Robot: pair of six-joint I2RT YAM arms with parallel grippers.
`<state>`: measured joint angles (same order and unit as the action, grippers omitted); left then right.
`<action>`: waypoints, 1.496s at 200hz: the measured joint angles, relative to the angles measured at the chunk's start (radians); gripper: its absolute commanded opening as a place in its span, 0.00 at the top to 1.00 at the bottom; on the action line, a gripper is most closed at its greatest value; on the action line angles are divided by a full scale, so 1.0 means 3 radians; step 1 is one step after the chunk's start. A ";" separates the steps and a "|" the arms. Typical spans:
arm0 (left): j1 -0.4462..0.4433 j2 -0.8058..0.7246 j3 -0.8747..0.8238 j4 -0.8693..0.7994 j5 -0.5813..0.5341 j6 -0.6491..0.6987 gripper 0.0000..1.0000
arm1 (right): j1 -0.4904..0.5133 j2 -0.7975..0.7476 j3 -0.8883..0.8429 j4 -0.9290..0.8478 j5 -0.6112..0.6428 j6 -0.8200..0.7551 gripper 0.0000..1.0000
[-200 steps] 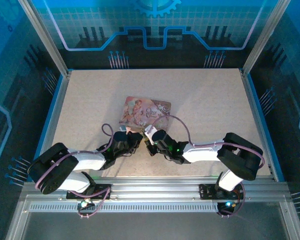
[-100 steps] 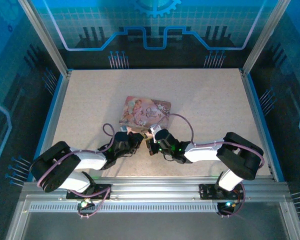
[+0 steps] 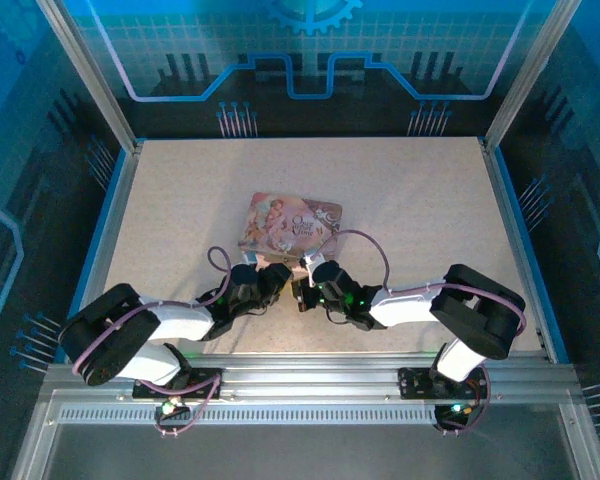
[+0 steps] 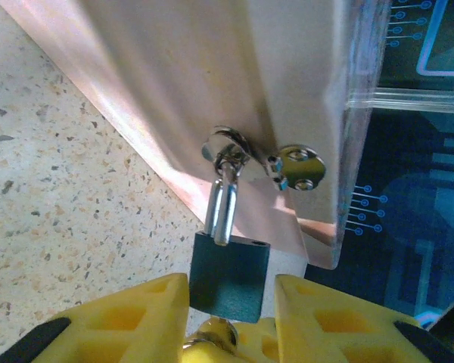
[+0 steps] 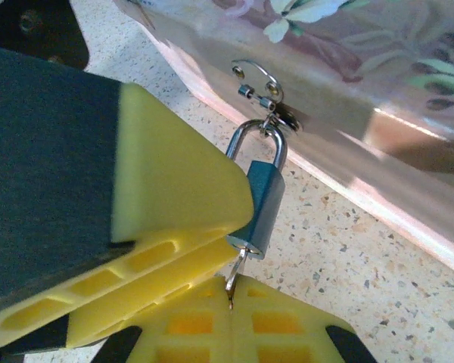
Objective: Unlock the padlock with the key
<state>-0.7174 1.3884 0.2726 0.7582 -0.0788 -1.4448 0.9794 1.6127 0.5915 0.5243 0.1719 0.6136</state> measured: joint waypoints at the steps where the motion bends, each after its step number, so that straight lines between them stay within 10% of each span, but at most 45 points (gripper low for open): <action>1: 0.0000 -0.0005 0.0000 -0.0001 0.0000 0.0003 0.59 | 0.0000 0.0000 -0.0003 0.0004 -0.0003 0.0003 1.00; 119: 0.0071 -0.1558 0.0262 -0.1817 -0.0361 0.0731 0.36 | -0.0357 0.0088 -0.0334 0.0712 -0.0715 0.0671 0.99; 241: 0.0390 -0.1546 0.0493 -0.2569 -0.0366 0.1308 0.29 | -0.0565 0.0286 -0.0417 0.1081 -0.1100 0.1057 0.82; 299: 0.1027 -0.1565 0.0790 -0.2972 -0.0010 0.1809 0.20 | -0.0576 0.0121 -0.0421 0.0800 -0.1094 0.0933 0.71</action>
<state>-0.4091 0.9188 0.5095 -0.1333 -0.0818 -0.9020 0.8066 1.6489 0.4652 0.7643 -0.1562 0.8936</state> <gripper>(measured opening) 0.778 0.262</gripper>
